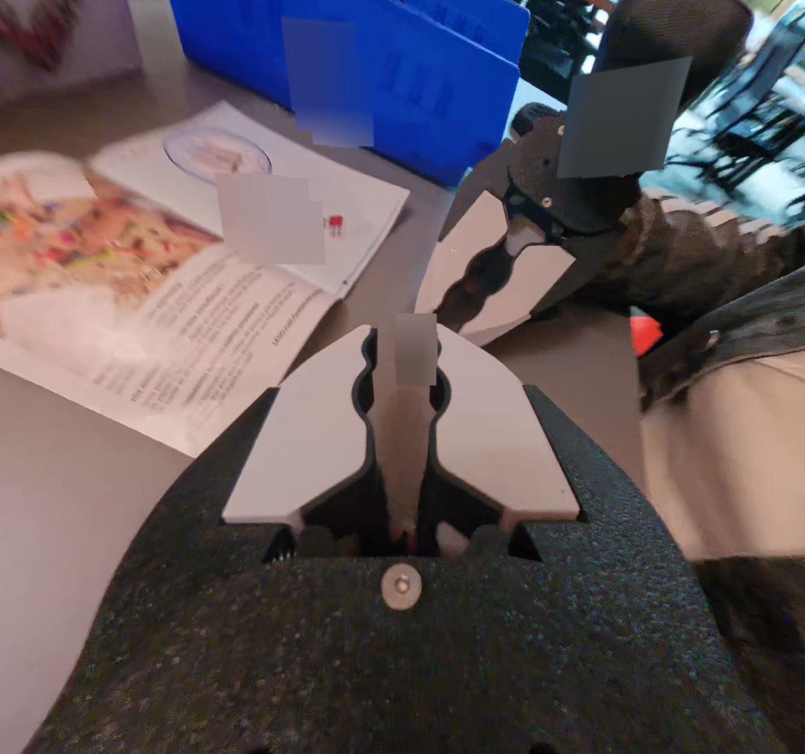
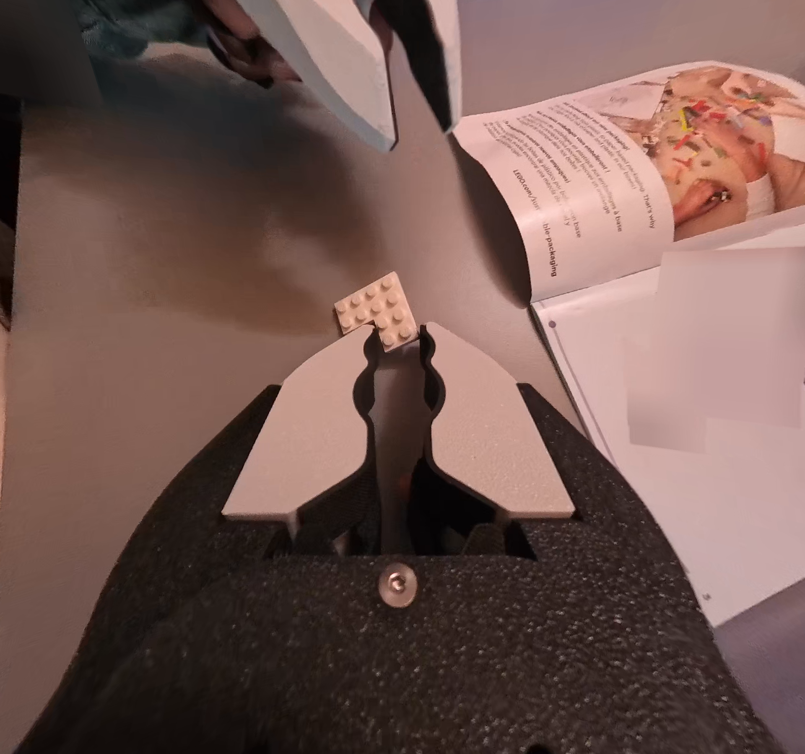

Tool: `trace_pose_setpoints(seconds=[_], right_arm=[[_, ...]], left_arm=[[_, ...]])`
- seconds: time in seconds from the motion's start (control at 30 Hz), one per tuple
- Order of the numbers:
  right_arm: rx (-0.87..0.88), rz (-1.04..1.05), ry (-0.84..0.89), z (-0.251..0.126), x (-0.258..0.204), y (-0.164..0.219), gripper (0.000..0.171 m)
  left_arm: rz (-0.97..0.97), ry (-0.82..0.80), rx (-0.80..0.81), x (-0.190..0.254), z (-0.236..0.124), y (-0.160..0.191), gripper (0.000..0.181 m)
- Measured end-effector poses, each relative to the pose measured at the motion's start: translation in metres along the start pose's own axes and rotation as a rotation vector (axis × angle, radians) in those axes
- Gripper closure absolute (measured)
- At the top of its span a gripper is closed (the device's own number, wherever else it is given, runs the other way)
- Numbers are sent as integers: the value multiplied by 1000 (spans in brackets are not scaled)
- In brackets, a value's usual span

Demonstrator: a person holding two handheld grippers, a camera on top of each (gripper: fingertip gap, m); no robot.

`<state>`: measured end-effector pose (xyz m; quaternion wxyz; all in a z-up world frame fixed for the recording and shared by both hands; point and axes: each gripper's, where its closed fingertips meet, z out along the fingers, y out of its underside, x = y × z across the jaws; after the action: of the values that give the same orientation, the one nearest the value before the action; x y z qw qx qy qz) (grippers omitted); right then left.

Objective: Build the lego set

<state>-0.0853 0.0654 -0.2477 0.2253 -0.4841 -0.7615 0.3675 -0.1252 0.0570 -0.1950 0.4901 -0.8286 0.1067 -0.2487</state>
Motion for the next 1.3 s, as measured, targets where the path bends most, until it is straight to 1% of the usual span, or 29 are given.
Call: trace_pose_setpoints(seconds=[0.03,0.1,0.13,0.23,0.3,0.37,0.43,0.47,0.5,0.53,0.6,0.63,0.67,0.7,0.73,0.77,0.8,0.83,0.9,1.0,1.1,1.2,1.3], right_arm=[[-7,5,-3,1,0,1,153],[-54,-11,-1,2,0,7,153],[-38,-17,-3,1,-1,5,152],[-30,-46,-4,0,-3,5,144],[42,-69,14,-7,-3,-5,142],[179,-73,27,-23,-3,-25,136],[346,-37,32,-51,-3,-47,122],[429,-7,21,-68,-4,-57,112],[506,33,9,-87,-2,-65,98],[575,74,-12,-107,-1,-71,84],[653,136,-13,-143,6,-73,60],[665,139,31,-159,14,-69,52],[651,134,110,-175,25,-61,53],[607,122,190,-189,37,-50,60],[549,102,252,-202,48,-37,75],[482,89,311,-215,61,-24,95],[410,96,378,-228,77,-11,110],[323,126,433,-239,94,3,114],[137,205,474,-255,122,30,115],[20,252,503,-268,157,46,116],[-70,289,520,-260,180,55,123],[-187,265,526,-247,188,69,132],[-233,261,457,-236,187,80,141]], left_arm=[[69,-40,20,-2,0,-2,158],[196,-122,31,-7,0,-2,156],[248,-155,23,-9,1,0,156],[330,-165,5,-6,5,4,152],[323,-158,21,-5,7,3,150],[304,-160,65,-5,6,-3,147],[290,-175,127,-7,3,-12,145],[290,-183,156,-7,0,-16,144],[292,-187,176,-8,-1,-19,145],[291,-175,180,-6,-2,-20,151],[271,-128,173,-1,0,-19,157],[259,-121,185,0,0,-20,157],[249,-126,209,0,1,-23,158],[242,-134,244,0,1,-27,157],[236,-134,284,0,0,-32,155],[232,-126,317,2,-1,-37,153],[228,-117,341,3,-2,-40,152],[227,-112,361,3,-3,-43,150],[238,-129,388,-1,-4,-46,147],[275,-250,451,-16,-9,-53,147],[290,-387,526,-32,-19,-62,160],[285,-423,575,-38,-24,-67,167],[277,-444,604,-44,-27,-69,167]])
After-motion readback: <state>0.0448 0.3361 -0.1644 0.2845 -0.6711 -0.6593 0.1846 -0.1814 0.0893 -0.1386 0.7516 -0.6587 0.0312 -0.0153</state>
